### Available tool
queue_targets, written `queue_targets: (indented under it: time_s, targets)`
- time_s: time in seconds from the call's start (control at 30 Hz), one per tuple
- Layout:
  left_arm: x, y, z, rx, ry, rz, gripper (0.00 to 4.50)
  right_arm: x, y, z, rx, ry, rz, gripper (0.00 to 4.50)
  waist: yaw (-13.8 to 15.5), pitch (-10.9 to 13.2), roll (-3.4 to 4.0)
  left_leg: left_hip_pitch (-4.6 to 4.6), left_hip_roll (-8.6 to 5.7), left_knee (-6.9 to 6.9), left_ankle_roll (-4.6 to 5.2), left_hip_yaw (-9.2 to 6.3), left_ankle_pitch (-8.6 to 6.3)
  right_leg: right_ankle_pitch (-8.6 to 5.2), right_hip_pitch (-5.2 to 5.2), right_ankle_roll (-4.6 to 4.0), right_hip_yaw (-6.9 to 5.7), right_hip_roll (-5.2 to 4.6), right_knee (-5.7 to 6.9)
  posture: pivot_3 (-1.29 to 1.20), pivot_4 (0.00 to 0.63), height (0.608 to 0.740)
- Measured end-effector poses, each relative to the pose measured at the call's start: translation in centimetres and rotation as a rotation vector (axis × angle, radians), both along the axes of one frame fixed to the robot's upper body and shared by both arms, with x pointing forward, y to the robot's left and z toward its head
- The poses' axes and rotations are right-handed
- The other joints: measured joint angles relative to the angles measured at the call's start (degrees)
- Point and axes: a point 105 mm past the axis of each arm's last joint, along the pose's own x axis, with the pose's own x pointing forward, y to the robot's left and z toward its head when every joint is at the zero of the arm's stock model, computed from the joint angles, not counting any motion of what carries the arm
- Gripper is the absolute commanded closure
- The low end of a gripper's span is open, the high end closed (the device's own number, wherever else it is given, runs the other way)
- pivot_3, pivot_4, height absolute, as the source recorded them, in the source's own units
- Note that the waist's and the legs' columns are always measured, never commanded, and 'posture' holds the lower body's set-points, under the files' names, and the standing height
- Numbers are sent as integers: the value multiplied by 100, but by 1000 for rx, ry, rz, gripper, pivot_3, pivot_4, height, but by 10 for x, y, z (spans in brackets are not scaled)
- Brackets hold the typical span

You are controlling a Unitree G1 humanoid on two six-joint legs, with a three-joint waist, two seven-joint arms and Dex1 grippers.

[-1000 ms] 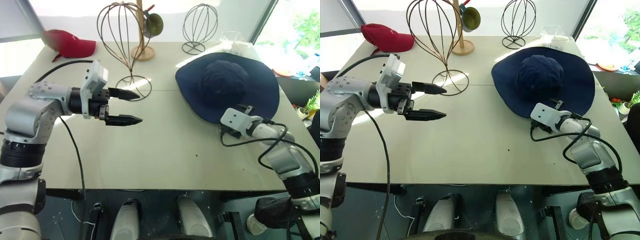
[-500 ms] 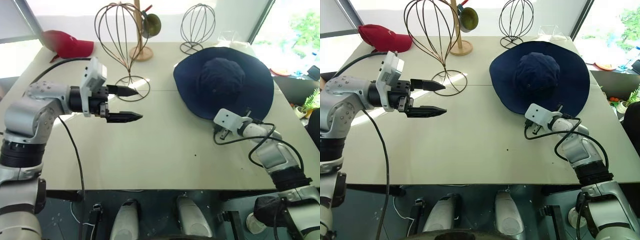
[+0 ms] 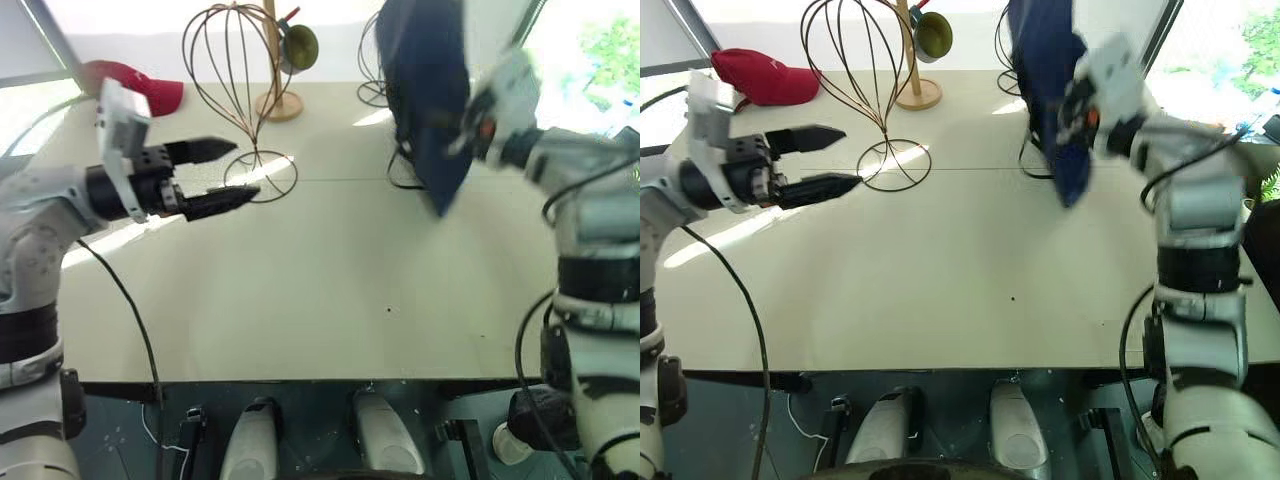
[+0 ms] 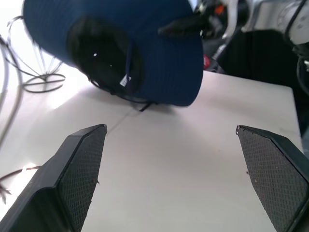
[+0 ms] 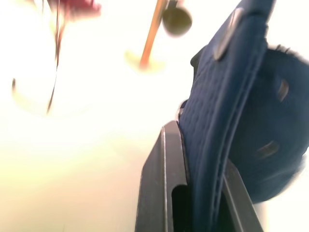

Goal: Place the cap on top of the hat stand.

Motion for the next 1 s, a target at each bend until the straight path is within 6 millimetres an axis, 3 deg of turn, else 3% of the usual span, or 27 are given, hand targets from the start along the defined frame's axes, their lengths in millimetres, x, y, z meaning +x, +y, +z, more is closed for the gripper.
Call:
queue_targets:
  time_s: [0.13, 0.33, 0.5, 0.67, 0.8, 1.0]
  targets:
    - [-2, 15, 11, -38, -24, 82, 0, 5, 25, 44, 34, -59, 90, 4471, -13, 1, 2, -9, -1, -4, 0, 5, 0, 1, -13, 0, 1, -4, -2, 0, 150, 739]
    - [-3, 31, 21, -54, -60, 164, 0, 11, 78, 84, -78, -193, 240, 4471, -38, 2, 3, -12, 0, -11, -1, 8, 0, 2, -25, 0, 2, -2, 3, 0, 150, 739]
    - [-6, 43, 29, -57, -88, 222, 0, 20, 108, 86, -286, -305, 278, 4471, -42, 2, 3, -17, -1, -13, -1, 10, 0, 2, -29, 0, 2, -4, 1, 0, 150, 739]
    - [-8, 54, 30, -66, -92, 269, 0, 25, 121, 94, -450, -410, 278, 4471, -34, 3, 2, -101, -3, 3, -15, 9, 9, 5, -122, 0, 2, -8, 49, 0, 150, 739]
    - [-9, 59, 30, -81, -91, 291, 0, 21, 132, 109, -721, -611, 215, 4471, -45, 3, 1, -100, -4, -10, -18, 9, 10, 2, -148, -4, 1, -6, 76, 0, 150, 739]
    - [-10, 61, 31, -87, -101, 304, 0, 17, 140, 115, -940, -827, 164, 4471, -141, 3, 1, -98, -5, -7, -37, 8, 22, 3, -145, -5, 1, -7, 80, 0, 150, 739]
